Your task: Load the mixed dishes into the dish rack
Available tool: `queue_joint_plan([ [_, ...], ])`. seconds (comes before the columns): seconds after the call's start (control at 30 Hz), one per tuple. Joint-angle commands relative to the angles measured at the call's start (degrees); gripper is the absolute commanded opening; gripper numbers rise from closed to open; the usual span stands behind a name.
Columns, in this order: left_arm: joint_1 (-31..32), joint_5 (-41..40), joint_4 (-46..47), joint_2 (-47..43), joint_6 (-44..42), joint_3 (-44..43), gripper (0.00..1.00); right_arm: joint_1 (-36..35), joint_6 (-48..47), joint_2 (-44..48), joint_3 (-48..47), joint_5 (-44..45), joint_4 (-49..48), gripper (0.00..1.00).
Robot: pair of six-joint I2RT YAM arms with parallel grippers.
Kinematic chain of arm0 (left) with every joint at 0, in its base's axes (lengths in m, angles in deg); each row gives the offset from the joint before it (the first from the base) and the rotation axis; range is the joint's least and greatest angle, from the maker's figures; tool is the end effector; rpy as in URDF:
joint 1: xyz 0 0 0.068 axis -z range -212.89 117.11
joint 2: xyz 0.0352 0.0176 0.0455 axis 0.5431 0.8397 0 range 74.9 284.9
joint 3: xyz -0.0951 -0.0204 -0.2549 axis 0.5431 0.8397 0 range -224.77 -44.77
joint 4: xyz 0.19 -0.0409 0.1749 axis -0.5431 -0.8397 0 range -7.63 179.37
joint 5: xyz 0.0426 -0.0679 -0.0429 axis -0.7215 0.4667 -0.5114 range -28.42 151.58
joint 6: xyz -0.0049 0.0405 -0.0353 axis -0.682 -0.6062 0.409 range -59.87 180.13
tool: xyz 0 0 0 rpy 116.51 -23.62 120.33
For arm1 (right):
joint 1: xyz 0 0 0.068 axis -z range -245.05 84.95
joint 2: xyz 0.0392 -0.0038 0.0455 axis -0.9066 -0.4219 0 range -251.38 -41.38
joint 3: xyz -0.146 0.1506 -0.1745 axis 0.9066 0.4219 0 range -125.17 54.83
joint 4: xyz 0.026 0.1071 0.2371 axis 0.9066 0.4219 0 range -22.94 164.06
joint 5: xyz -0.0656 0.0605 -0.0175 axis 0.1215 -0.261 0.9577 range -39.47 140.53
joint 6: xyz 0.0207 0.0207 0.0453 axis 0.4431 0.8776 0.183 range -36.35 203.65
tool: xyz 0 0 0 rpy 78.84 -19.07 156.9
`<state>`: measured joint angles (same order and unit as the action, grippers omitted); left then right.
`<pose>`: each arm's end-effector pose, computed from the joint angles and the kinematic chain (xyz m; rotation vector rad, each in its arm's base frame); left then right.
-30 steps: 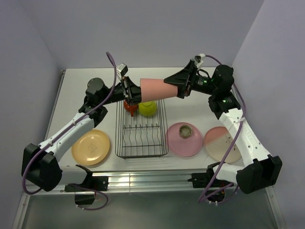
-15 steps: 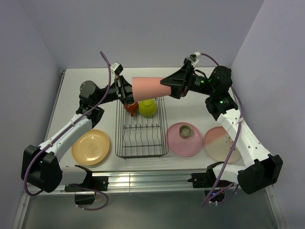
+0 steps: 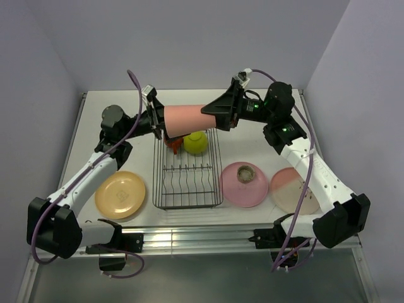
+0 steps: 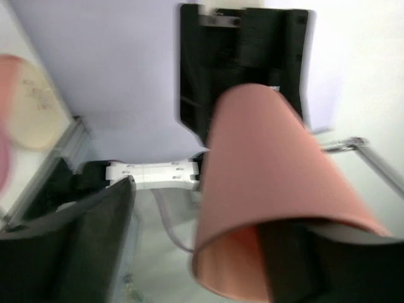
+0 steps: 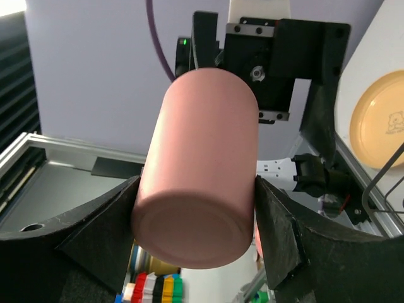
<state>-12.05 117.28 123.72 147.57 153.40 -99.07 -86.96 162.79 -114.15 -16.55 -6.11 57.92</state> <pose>0.2542 -0.1282 0.3712 -0.0386 1.8692 -2.1440 0.2496 0.1324 0.4323 -0.1031 1.9192 2.0061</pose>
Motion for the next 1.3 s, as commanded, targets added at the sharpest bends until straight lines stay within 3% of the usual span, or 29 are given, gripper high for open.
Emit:
queue_joint_plan([
  [0.0, -2.46, -3.56, -22.06, -3.66, -13.08, -4.31, 0.99, -1.47, -8.10, -1.31, -6.66, 0.30, 9.29, 0.00],
  [0.07, -5.96, -8.39, -39.44, -5.07, -26.30, -9.84, 0.99, -1.55, -15.01, -3.16, -10.35, 2.76, 18.84, 0.00],
  [0.1, -7.12, -15.46, -56.59, -5.16, -30.22, -12.12, 0.99, -1.47, -17.06, -3.95, -11.67, 3.55, 21.77, 0.00],
  [0.17, -10.54, -24.45, -70.67, -5.16, -38.38, -17.75, 0.99, -1.64, -23.11, -6.49, -14.91, 6.62, 29.23, 0.00],
  [0.2, -11.51, -33.72, -80.91, -5.34, -39.82, -19.07, 0.99, -1.82, -24.71, -7.29, -15.98, 7.59, 31.19, 0.00],
  [0.33, -16.53, -47.22, -91.88, -7.61, -41.33, -19.44, 0.99, -3.04, -31.31, -12.20, -22.38, 13.12, 39.54, 0.00],
  [0.47, -18.12, -55.34, -96.83, -10.43, -40.02, -19.17, 0.99, -7.86, -41.74, -19.58, -33.54, 25.66, 54.79, 0.00],
  [0.57, -18.12, -55.35, -95.53, -13.24, -39.49, -18.91, 0.99, -11.12, -46.16, -27.05, -44.09, 31.49, 63.34, 0.00],
  [0.73, -18.12, -53.86, -94.90, -13.16, -40.10, -19.26, 0.99, -15.70, -48.54, -36.89, -55.95, 39.58, 69.70, 0.00],
  [0.9, -18.12, -51.22, -94.91, -12.98, -40.89, -18.56, 0.99, -17.63, -50.04, -41.04, -58.00, 43.01, 72.16, 0.00],
  [1.07, -18.12, -50.17, -94.20, -13.60, -40.80, -18.38, 0.98, -20.01, -51.01, -41.92, -53.17, 46.53, 69.45, 0.00],
  [1.27, -18.12, -47.97, -94.20, -12.72, -41.42, -18.47, 0.97, -21.24, -51.27, -44.82, -53.25, 45.74, 67.77, 0.00],
])
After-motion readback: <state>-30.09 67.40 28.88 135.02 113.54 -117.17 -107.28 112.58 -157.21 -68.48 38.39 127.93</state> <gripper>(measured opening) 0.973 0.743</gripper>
